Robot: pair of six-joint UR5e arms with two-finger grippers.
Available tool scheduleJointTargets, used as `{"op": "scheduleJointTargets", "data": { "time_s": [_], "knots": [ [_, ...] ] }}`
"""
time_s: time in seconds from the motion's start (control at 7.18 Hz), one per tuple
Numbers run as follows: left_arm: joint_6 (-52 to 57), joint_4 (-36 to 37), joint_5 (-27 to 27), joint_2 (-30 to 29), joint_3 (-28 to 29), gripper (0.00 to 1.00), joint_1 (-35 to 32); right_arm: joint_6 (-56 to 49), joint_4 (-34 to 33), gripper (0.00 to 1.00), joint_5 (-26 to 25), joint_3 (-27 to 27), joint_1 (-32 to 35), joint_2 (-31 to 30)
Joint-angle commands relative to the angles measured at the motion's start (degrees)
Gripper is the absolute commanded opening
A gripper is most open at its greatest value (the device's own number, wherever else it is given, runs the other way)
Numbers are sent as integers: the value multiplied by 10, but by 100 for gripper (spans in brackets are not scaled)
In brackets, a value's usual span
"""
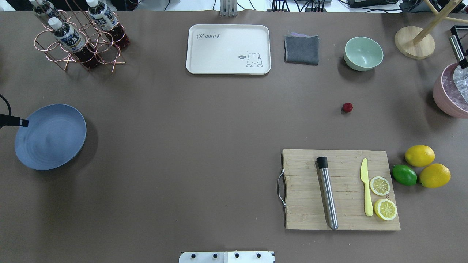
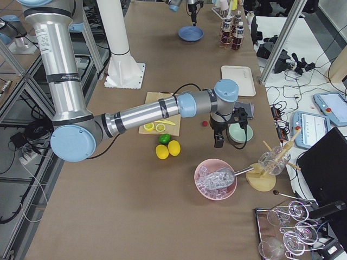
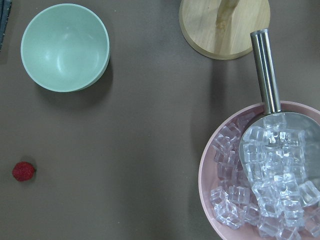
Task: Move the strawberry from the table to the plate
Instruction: 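Lift the blue plate with the left gripper while the right arm approaches the strawberry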
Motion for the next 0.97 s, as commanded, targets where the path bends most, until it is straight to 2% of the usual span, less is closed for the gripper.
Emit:
{"op": "scheduleJointTargets", "data": {
  "time_s": [0.0, 0.14, 0.28, 0.84],
  "knots": [
    [0, -12, 5, 0, 11, 50, 6, 3, 0, 100, 0, 0, -4, 3],
    [0, -12, 4, 0, 10, 32, 6, 8, 0, 100, 0, 0, -8, 4],
    [0, -12, 3, 0, 10, 0, 6, 8, 0, 100, 0, 0, -11, 4],
    [-3, -26, -3, 1, 5, 0, 20, 18, 0, 100, 0, 5, -19, 4]
  ]
}}
